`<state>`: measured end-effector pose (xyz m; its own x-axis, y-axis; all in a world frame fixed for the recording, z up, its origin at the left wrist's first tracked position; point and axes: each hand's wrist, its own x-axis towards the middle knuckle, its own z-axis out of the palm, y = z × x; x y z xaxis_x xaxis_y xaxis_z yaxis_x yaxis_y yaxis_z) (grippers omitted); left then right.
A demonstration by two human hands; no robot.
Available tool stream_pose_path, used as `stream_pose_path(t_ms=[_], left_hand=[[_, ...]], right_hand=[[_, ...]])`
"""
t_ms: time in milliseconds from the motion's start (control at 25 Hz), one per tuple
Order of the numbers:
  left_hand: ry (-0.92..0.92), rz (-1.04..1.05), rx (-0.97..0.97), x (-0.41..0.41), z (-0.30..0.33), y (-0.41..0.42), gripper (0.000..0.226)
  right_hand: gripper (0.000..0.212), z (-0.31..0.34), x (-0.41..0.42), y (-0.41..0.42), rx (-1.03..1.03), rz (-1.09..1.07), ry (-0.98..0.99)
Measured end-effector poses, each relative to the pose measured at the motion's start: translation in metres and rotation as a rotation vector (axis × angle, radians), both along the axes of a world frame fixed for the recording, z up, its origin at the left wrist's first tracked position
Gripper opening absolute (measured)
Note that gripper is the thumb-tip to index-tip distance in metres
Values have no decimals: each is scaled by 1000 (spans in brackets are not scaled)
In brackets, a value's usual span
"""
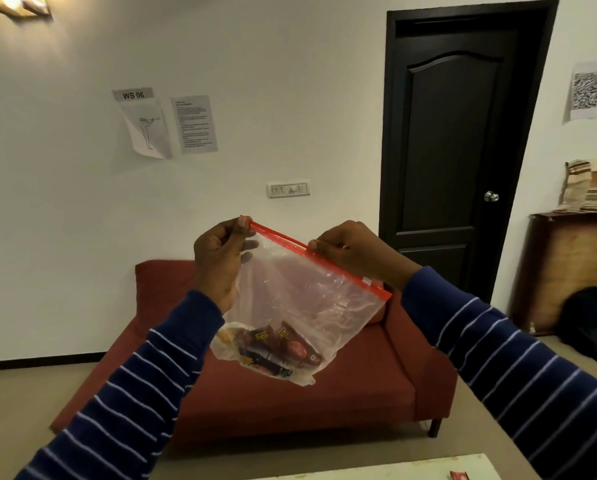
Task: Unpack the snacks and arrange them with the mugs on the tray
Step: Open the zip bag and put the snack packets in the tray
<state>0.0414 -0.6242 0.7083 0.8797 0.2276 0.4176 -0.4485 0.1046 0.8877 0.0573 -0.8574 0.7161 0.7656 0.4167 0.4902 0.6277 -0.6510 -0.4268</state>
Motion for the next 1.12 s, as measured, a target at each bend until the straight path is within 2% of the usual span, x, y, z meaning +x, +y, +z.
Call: stream_pose_path(t_ms=[80,240,480,520,640,760,920,1000,1120], left_hand=[[22,-2,-24,-4,-2,-7,15],[42,-1,-44,-12,-7,-13,16],[93,-24,-6,-15,-14,-15,20],[112,36,31,-15,-16,-17,26],[188,291,188,-16,-26,-21,62],[252,253,162,-21,-34,-25,75],[380,12,156,-19,-40,-23,52],[380,-65,123,-18,-41,-20,32],[335,-106,103,-21,-41,-13,23]], right_hand=[[53,3,0,8,32,46,37],[26,3,-1,13,61,74,119],[18,3,-9,12,194,133,339],[18,2,-11,13,209,137,353],[24,-2,-16,20,243,122,367],[29,-7,-19,25,300,115,376],[26,-14,-23,25,329,146,443],[26,-17,-23,22,349,145,488],[32,-22,-22,12,396,60,513]])
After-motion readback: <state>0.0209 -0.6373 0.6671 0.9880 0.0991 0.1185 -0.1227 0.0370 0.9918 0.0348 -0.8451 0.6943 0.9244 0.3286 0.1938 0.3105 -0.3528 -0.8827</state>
